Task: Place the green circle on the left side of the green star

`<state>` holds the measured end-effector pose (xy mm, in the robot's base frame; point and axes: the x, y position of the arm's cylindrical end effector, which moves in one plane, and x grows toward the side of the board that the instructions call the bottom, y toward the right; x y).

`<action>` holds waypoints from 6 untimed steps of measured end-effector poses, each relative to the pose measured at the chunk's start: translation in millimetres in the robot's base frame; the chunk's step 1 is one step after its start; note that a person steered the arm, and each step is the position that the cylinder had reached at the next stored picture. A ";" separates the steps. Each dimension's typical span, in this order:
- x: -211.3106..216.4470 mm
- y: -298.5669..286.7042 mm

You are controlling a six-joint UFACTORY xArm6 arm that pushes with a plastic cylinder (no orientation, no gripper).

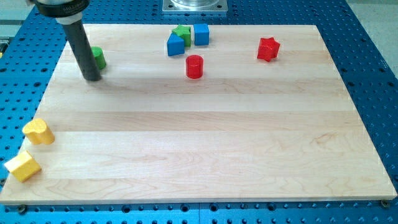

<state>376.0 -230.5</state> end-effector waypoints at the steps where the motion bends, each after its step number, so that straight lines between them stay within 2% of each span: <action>1: -28.1 -43.1; 2: -57.3 61.0; 3: -97.7 137.3; 4: -93.9 85.6; 5: -133.2 97.8; 6: -129.7 103.7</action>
